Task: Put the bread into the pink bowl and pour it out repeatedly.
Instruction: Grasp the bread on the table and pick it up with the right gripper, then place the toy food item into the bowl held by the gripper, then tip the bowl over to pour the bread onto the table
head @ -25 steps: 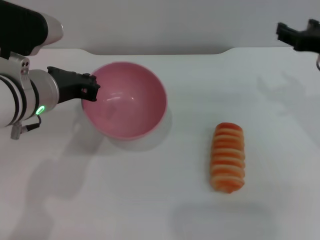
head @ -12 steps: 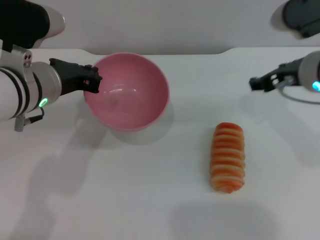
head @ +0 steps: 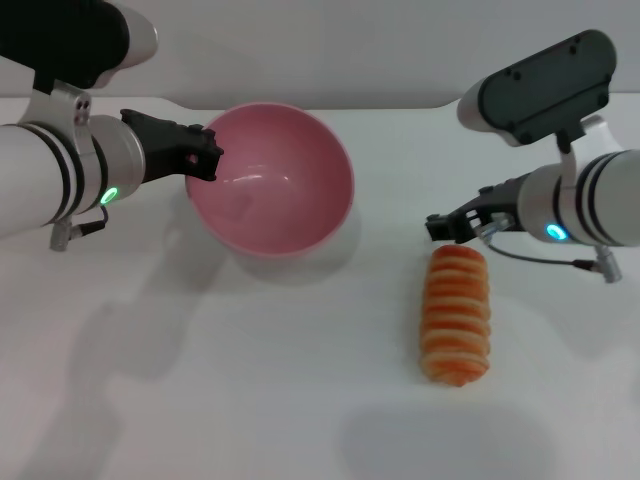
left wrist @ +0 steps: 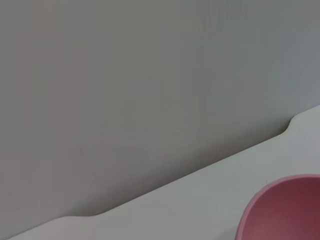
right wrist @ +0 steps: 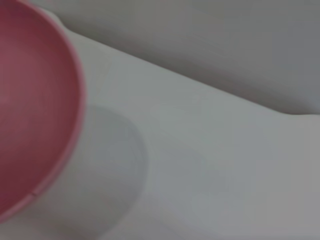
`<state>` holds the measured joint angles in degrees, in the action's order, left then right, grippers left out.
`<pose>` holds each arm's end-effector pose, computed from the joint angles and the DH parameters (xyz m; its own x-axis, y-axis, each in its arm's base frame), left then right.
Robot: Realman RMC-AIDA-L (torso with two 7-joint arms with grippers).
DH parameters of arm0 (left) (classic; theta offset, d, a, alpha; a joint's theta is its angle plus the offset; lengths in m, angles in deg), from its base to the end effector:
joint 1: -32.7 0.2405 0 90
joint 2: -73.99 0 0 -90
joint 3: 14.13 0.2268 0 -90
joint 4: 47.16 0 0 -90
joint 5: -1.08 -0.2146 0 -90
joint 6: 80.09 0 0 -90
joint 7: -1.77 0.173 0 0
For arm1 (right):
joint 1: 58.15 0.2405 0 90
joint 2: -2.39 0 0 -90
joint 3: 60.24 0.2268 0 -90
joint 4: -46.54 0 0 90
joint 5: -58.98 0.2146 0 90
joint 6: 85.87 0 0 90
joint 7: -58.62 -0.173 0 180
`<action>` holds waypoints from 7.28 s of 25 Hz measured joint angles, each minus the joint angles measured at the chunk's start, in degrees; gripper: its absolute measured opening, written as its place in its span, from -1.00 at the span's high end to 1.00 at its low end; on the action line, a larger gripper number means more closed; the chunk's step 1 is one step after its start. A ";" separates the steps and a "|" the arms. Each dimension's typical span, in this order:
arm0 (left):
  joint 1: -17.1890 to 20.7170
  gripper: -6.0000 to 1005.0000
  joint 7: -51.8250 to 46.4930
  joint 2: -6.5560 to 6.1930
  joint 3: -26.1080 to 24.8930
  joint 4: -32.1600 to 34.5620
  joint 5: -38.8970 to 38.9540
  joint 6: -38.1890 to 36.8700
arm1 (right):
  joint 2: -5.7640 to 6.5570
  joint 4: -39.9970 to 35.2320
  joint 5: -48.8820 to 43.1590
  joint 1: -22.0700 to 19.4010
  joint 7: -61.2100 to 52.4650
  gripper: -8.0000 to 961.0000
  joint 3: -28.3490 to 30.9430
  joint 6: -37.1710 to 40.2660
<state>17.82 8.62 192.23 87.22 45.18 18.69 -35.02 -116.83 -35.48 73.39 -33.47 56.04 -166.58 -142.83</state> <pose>-0.1493 0.3783 -0.0067 0.8147 0.4869 0.3149 0.5390 -0.4358 -0.7208 0.1625 0.3660 -0.0596 0.7316 -0.6708 -0.1217 -0.5456 -0.4690 -0.6946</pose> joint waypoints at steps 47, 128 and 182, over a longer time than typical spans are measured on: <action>-2.35 0.91 0.00 -0.03 -0.21 -2.52 -0.32 -0.34 | 0.15 1.96 0.52 -0.64 -11.73 -0.48 -5.40 -3.64; -4.81 0.91 -3.60 0.14 6.93 -2.20 -1.87 -2.38 | -0.06 -17.93 -6.22 1.00 1.93 0.02 -9.38 3.83; 1.98 0.91 -10.12 0.30 15.69 -6.95 -35.30 -29.46 | 0.16 -16.57 -14.59 -12.59 -8.03 0.94 3.06 8.23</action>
<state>19.81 -1.50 192.53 102.90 38.23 -16.62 -64.48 -116.67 -52.04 58.80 -46.06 48.01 -163.52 -134.60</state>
